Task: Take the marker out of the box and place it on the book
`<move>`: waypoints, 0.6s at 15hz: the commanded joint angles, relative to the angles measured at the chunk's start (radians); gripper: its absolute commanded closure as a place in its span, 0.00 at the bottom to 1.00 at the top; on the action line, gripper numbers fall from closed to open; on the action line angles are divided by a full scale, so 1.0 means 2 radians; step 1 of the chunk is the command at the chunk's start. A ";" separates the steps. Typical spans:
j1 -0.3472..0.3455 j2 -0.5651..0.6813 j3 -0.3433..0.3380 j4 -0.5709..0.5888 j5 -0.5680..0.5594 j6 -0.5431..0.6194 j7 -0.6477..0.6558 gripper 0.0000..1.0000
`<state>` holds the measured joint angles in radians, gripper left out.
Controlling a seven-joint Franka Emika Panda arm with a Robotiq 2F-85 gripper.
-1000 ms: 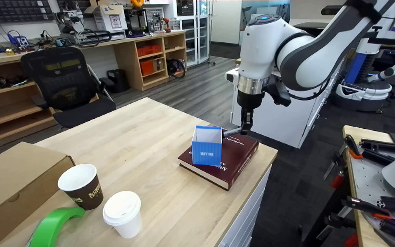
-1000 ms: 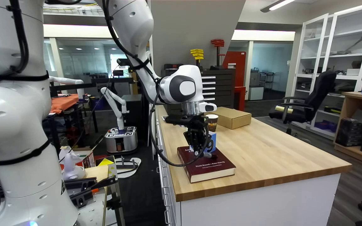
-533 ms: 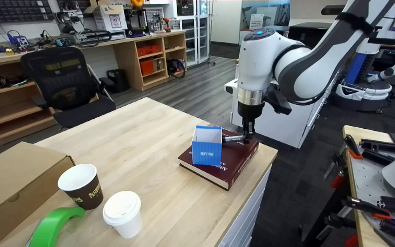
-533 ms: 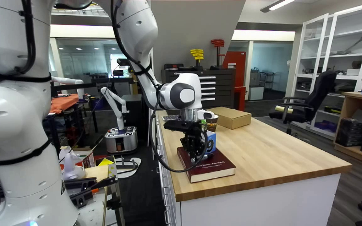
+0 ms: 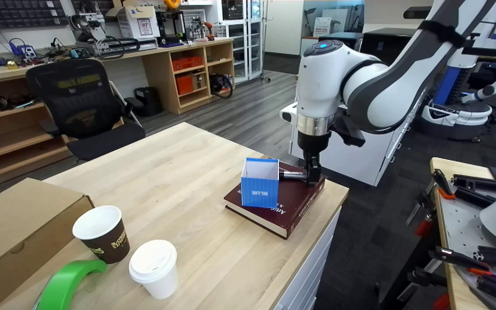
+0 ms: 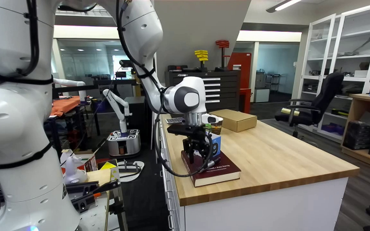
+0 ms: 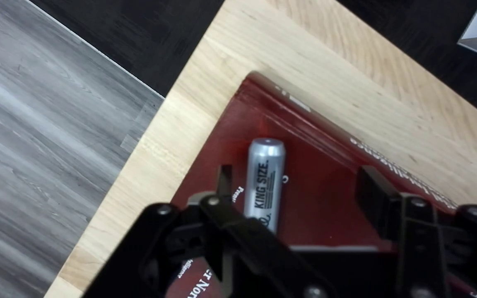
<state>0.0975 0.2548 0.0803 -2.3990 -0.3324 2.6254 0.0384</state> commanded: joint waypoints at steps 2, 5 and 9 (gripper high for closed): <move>0.006 -0.017 -0.007 -0.005 0.005 -0.007 -0.011 0.00; 0.007 -0.004 -0.007 0.000 0.008 -0.001 -0.004 0.00; 0.008 -0.003 -0.007 0.000 0.008 0.000 -0.004 0.00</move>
<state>0.0980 0.2495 0.0803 -2.3988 -0.3248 2.6256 0.0376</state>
